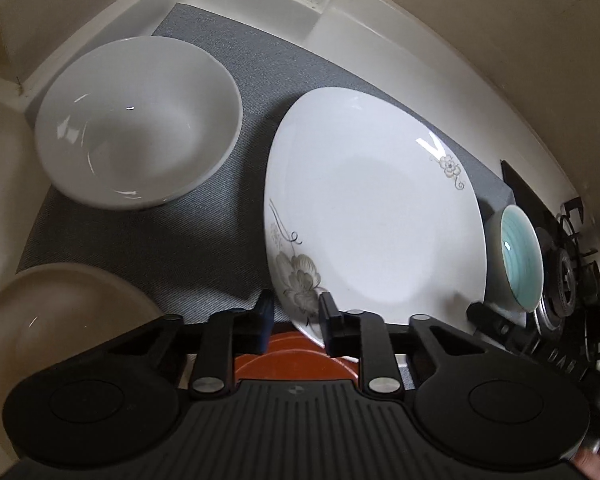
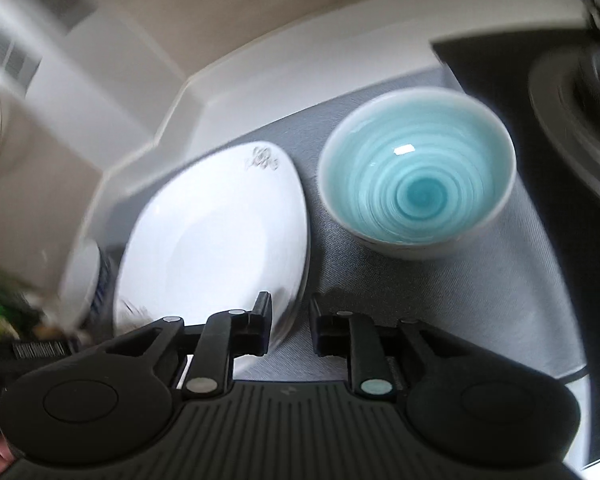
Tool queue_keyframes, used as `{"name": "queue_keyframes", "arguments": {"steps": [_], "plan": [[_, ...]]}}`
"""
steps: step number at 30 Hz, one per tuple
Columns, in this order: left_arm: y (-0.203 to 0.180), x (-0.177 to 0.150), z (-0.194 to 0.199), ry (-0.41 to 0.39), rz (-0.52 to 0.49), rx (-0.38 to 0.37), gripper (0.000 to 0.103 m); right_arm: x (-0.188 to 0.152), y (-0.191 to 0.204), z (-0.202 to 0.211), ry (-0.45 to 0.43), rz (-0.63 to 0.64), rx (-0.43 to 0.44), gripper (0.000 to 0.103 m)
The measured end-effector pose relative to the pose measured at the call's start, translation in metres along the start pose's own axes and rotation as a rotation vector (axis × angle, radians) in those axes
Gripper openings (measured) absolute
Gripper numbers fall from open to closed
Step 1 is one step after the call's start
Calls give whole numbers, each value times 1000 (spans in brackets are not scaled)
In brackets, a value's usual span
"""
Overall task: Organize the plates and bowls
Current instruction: 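Open both grippers and move them to the brown-orange plate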
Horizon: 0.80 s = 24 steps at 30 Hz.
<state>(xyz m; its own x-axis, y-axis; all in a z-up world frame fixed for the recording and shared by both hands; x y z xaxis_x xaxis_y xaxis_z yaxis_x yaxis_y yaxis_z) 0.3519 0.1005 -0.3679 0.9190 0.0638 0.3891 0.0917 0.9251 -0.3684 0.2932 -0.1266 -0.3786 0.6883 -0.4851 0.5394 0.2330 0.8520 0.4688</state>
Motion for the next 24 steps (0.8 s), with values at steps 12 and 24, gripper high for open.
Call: {"name": "queue_keyframes", "arguments": {"steps": [12, 24], "plan": [[-9, 0, 2, -46, -119, 48, 24, 1, 8, 2, -18, 126, -6, 13], [-3, 12, -10, -65, -108, 21, 24, 2, 14, -2, -30, 158, -39, 14]]}}
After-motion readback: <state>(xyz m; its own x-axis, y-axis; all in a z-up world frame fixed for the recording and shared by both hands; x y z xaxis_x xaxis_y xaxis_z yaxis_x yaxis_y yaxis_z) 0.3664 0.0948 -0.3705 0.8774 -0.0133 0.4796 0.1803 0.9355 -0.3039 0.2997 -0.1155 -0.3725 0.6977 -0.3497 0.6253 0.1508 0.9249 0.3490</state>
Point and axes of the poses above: each gripper's, at about its wrist camera, not at the fingertips, and z roughly against the way its jaws point, y to its left, x to its top, the point moved 8 cm from there along -z, roughly the way its jaws point, and after that the axes turned 6 degrees about -y, right-handed, at the moved point
